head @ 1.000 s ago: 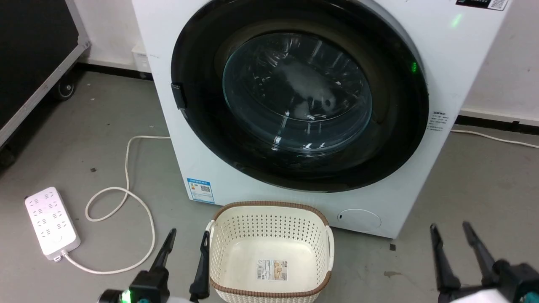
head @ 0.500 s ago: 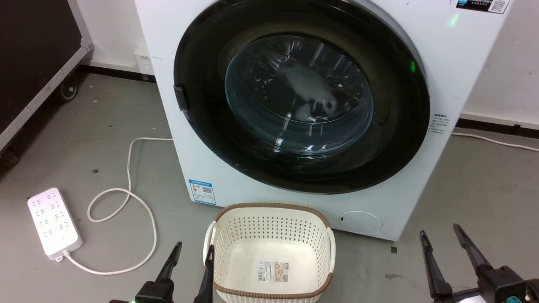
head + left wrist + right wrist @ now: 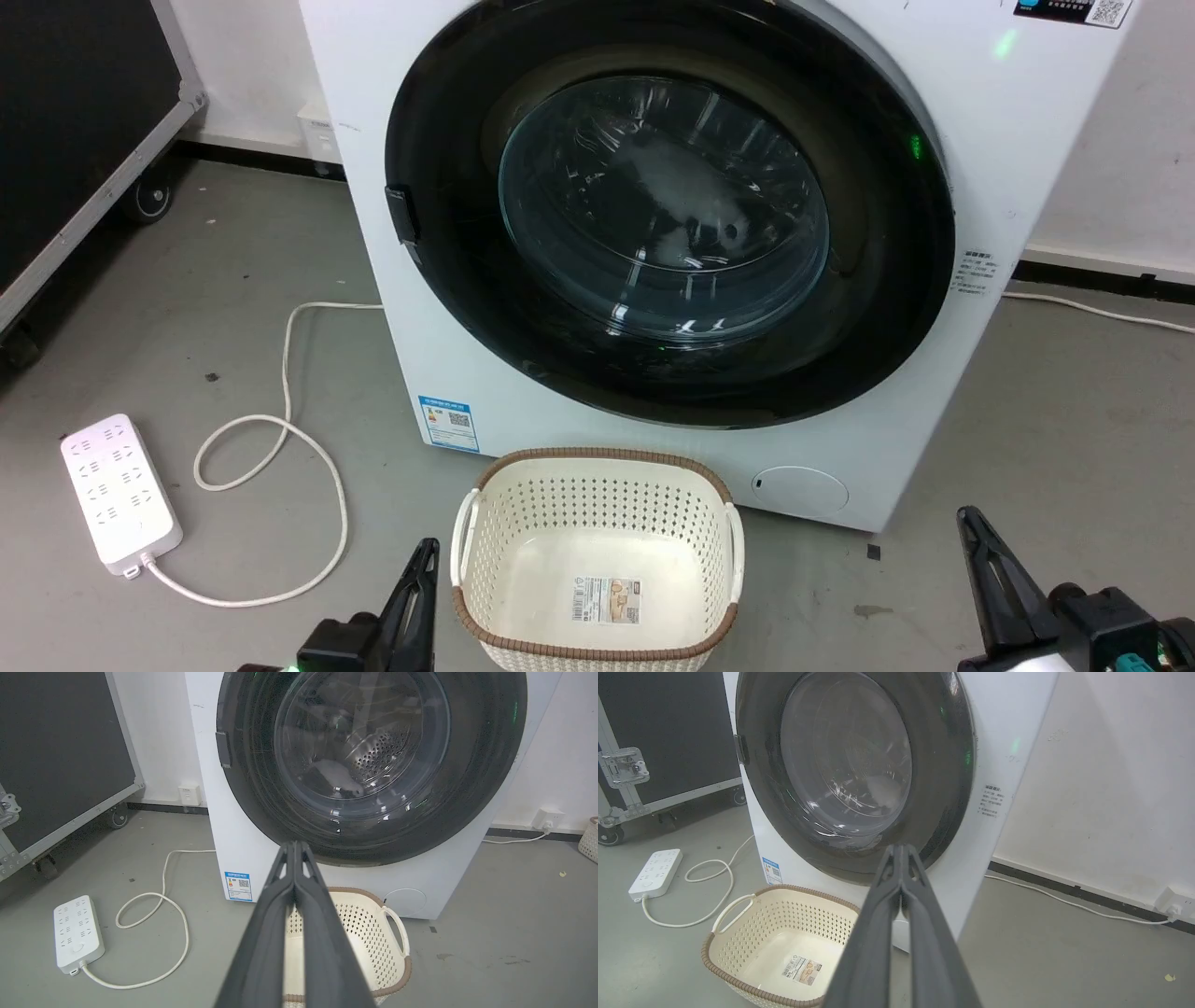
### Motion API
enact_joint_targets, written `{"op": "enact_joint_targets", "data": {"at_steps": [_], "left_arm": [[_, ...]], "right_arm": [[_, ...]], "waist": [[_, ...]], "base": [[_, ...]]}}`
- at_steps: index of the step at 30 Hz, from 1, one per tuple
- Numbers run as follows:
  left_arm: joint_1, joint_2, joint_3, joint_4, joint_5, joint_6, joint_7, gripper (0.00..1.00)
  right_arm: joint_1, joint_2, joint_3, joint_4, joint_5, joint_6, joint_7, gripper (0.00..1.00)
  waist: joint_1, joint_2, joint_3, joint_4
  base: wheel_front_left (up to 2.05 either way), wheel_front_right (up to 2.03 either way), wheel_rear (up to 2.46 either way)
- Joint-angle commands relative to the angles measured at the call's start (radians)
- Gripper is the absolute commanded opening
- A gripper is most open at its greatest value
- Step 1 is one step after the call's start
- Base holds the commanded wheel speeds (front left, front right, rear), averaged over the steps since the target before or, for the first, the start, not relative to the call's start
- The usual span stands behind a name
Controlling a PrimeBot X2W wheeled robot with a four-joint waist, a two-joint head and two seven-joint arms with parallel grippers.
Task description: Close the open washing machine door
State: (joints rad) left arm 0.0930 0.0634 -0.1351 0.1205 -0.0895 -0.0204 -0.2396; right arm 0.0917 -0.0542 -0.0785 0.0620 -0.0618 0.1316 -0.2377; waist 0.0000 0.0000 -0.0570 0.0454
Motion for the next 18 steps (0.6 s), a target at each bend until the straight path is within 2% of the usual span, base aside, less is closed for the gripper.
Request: {"op": "enact_joint_targets", "data": {"at_steps": [1, 18], "left_arm": [[-0.007, -0.001, 0.006, -0.005, 0.007, 0.002, 0.005, 0.00], [-0.023, -0.003, 0.030, -0.026, 0.022, 0.005, 0.048, 0.00]], "right_arm": [[-0.008, 0.000, 0.003, -0.005, 0.005, 0.000, 0.007, 0.00], [-0.023, 0.001, 0.017, -0.015, 0.015, 0.000, 0.049, 0.00]], "waist": [[0.0000, 0.0000, 0.001, -0.001], [0.0000, 0.0000, 0.011, -0.009]], "base": [[0.00, 0.00, 0.00], [0.00, 0.00, 0.00]]}}
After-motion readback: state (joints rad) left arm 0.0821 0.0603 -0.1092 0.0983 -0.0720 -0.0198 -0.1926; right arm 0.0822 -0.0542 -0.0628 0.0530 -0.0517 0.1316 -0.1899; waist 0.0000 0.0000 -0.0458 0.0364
